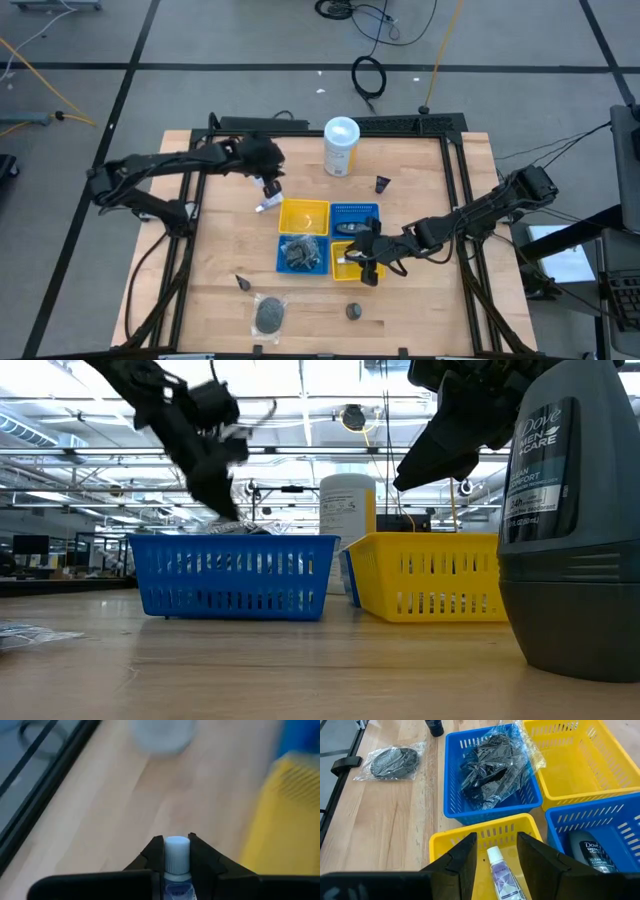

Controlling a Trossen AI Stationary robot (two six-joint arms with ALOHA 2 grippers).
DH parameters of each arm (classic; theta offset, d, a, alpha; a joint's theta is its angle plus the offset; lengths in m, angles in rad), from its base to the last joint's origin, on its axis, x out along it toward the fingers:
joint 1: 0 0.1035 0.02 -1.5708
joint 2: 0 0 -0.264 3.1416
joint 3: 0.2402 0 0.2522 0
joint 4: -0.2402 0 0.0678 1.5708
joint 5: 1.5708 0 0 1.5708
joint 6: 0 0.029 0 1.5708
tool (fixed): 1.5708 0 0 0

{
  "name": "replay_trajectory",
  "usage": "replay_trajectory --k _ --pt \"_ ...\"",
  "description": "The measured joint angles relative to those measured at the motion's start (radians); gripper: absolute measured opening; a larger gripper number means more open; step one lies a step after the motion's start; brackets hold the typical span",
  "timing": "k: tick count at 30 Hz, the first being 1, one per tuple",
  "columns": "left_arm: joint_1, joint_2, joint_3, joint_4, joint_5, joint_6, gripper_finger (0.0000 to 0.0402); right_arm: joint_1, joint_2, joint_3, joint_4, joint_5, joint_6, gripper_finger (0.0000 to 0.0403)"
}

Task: Pick & Place Travel size toiletries
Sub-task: Put the white toothpaste into the bottom yellow bin

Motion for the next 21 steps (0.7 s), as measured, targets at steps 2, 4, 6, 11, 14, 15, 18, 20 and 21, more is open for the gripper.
replay_trajectory --k 2,4,6,11,14,15,18,20,21 --pt "-0.025 -0.039 0.001 0.034 0.069 -0.02 0.005 0.0 0.0 0.0 0.023 0.001 -0.019 0.0132" --pt "-0.056 -0.073 0.001 0.097 0.139 -0.028 0.0047 0.0 0.0 0.0 0.066 0.001 -0.055 0.0132" --pt "-0.091 -0.097 0.001 0.158 0.2 -0.034 0.0045 -0.001 0.0 0.0 0.114 0.002 -0.096 0.0132" --pt "-0.185 -0.123 0.001 0.326 0.28 -0.07 0.005 -0.001 0.0 0.0 0.222 0.002 -0.183 0.0132" --pt "-0.249 -0.125 0.001 0.414 0.326 -0.071 0.0054 -0.004 0.0 0.0 0.274 0.002 -0.229 0.0132" --pt "-0.27 -0.125 0.001 0.443 0.339 -0.071 0.0053 -0.006 0.0 0.0 0.287 0.002 -0.242 0.0132" --pt "-0.337 -0.125 0.001 0.522 0.36 -0.073 0.0045 -0.017 0.0 0.0 0.322 0.002 -0.26 0.0132" --pt "-0.379 -0.125 0.001 0.566 0.36 -0.073 0.0045 -0.028 0.0 0.0 0.35 0.001 -0.274 0.0132" --pt "-0.399 -0.125 0.001 0.589 0.36 -0.074 0.0045 -0.032 0.0 0.0 0.369 0.0 -0.281 0.0132"
